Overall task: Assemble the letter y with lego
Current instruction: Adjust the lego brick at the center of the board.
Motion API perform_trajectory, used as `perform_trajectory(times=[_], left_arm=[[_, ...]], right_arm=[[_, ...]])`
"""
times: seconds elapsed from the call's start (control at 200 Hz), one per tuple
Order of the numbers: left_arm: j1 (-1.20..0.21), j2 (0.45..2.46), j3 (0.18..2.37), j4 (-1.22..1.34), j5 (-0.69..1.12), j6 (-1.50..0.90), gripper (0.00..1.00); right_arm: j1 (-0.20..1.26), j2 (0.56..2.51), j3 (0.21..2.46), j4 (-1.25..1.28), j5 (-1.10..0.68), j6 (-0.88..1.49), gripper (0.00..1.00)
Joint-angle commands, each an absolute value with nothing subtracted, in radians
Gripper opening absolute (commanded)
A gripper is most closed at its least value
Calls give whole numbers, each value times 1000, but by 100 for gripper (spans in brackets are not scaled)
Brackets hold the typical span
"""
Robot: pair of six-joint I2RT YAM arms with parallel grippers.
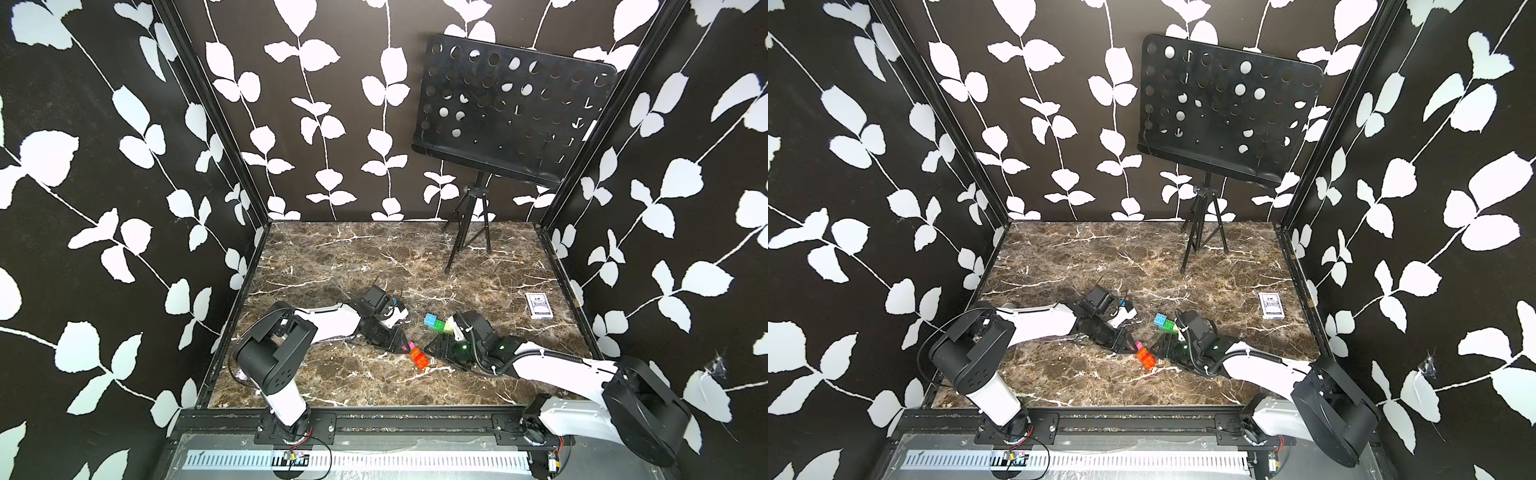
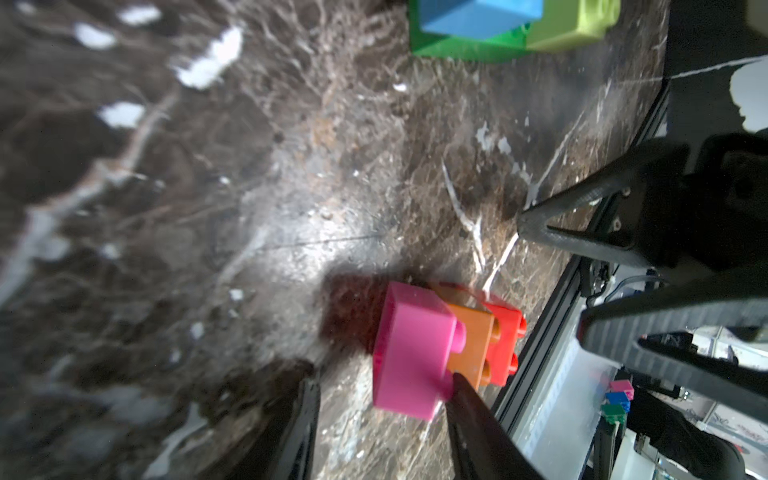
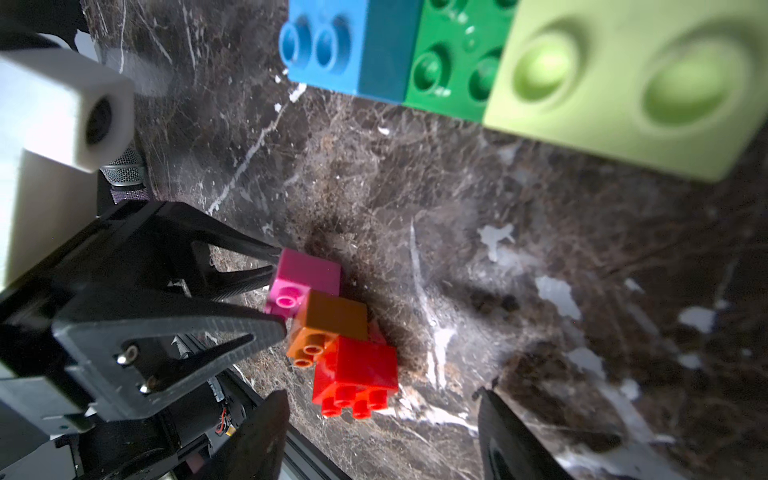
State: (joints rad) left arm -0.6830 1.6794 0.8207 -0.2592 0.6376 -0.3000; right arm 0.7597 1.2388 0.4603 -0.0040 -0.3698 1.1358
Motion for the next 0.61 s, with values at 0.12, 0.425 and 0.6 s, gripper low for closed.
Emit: perform_trajectory(times=[0.12,0.425,0.6], left_arm=[[-673,1703,810,-253,648,-317,53],[-673,1710,819,-239,658,-317,53],[-649,1708,810,-229,658,-329,48]], right_arm=[[791,1229,436,52,-338,1181,71],[796,1270,439,85,-346,1182,71],[801,1270,439,87,-343,1186,71]])
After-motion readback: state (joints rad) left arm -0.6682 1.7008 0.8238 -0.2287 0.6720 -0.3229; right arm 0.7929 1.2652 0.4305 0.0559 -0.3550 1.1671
